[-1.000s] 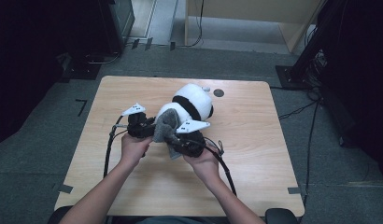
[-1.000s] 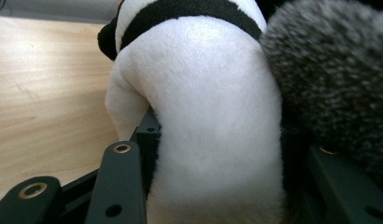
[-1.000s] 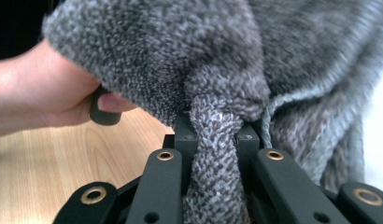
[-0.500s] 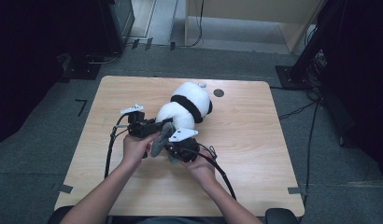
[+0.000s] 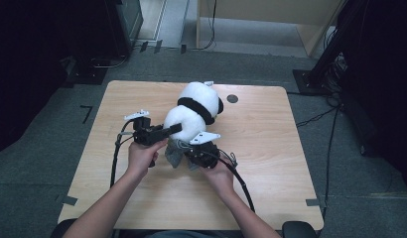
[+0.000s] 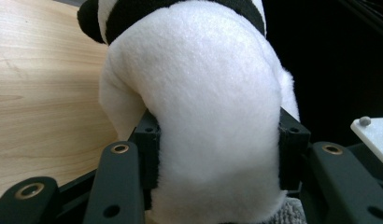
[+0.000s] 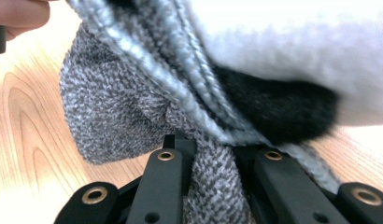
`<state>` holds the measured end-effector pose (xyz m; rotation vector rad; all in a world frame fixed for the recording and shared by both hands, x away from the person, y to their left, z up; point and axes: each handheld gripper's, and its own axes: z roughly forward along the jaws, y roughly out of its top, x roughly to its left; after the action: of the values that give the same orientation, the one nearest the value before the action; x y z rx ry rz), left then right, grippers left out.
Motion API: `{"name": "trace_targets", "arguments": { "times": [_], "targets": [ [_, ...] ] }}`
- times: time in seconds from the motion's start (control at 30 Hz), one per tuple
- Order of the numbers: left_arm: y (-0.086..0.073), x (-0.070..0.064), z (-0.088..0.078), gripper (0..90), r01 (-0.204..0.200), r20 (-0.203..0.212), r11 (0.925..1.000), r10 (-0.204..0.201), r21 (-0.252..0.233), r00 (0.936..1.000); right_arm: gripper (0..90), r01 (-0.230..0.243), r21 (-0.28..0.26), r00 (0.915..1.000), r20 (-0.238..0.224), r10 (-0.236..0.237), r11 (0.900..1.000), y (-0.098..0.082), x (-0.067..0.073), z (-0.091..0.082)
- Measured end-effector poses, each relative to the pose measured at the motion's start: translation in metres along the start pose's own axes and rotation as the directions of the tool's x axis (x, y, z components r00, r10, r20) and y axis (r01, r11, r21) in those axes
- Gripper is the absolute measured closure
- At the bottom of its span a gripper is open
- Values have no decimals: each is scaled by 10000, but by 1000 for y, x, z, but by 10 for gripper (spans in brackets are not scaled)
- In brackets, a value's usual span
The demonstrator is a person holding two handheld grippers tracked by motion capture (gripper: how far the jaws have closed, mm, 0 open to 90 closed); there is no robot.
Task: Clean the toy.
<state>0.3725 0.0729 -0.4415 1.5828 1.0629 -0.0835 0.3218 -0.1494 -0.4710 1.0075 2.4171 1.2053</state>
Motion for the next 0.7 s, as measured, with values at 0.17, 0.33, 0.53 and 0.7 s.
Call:
{"name": "trace_targets", "arguments": {
  "times": [0.17, 0.33, 0.53, 0.7],
  "targets": [
    [1, 3, -2, 496, 50, -16, 10000, -50, -11, 10000, 792, -196, 100, 9997, 113, 195, 9998, -2, -8, -3],
    [2, 5, -4, 496, -22, 4, 10000, 23, -33, 10000, 793, -568, 217, 9975, 426, 558, 9982, -5, -20, -8],
    [4, 10, -8, 497, 122, -49, 9999, -123, -110, 9999, 794, -1327, -16, 9858, 1032, 1321, 9912, -8, -41, -21],
    [5, 13, -11, 497, 150, -89, 9997, -152, -202, 9998, 794, -1941, -533, 9699, 1392, 1997, 9795, -9, -58, -38]
  ]
}}
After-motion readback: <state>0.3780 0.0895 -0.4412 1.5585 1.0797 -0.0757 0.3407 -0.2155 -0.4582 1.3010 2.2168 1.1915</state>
